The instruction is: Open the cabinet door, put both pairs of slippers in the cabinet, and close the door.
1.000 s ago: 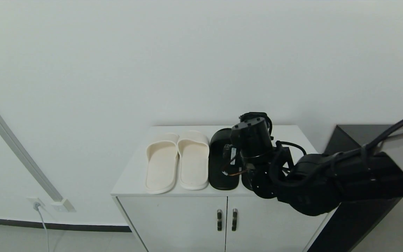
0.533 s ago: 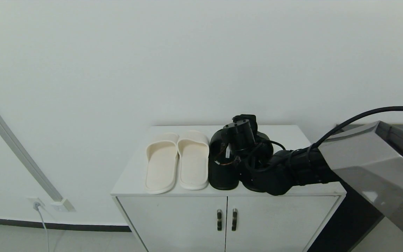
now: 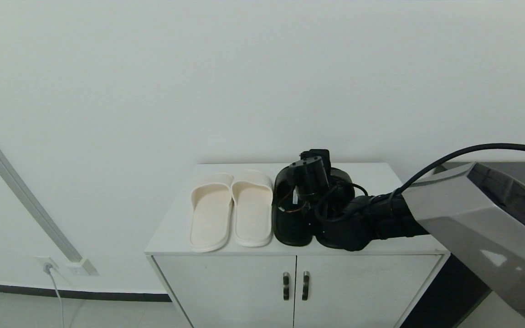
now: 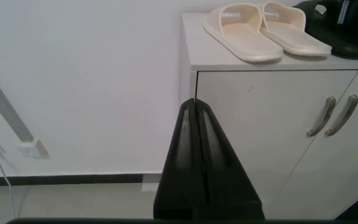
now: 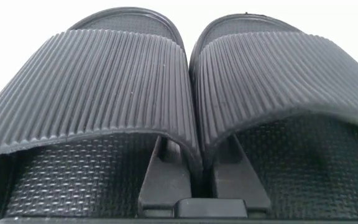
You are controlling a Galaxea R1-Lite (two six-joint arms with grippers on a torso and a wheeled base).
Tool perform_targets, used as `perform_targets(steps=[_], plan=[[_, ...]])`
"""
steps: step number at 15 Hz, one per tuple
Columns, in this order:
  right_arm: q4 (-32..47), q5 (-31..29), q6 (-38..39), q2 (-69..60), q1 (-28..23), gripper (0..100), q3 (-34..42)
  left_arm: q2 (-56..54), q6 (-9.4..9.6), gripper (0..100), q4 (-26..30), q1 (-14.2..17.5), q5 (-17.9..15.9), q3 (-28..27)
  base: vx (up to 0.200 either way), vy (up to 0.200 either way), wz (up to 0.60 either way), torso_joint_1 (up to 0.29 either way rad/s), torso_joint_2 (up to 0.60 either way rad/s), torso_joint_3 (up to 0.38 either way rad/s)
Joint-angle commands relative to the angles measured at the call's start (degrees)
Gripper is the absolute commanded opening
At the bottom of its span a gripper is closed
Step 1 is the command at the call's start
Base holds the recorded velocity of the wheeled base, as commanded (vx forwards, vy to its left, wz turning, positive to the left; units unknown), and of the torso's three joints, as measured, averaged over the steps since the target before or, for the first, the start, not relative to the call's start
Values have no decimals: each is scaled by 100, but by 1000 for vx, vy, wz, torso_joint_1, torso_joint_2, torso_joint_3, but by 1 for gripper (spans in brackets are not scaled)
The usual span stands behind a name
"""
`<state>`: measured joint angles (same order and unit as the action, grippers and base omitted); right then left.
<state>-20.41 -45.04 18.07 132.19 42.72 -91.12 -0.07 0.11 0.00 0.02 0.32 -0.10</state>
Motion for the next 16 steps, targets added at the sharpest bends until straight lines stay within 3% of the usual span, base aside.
perform_targets(steps=[1,5,9,13,16], plan=[[37,-4,-22,-150,0,0,51,7,-2,0,0,6,3,1,0,0,0,0,0,0],[-262,110,-603,-1302,97,0,1185,7,-29,0,0,-2,12,1,0,0,0,0,0,0],[-1352,1824,-1666,-2998,237,0,3294,7,-29,0,0,-2,12,1,0,0,0,0,0,0],[-1369,3397,-1930,-4466,325,0,4885,7,-37,0,0,6,12,1,0,0,0,0,0,0],[-1141,4074,-1947,-5072,308,0,5324,7,-46,0,0,6,21,1,0,0,0,0,0,0]])
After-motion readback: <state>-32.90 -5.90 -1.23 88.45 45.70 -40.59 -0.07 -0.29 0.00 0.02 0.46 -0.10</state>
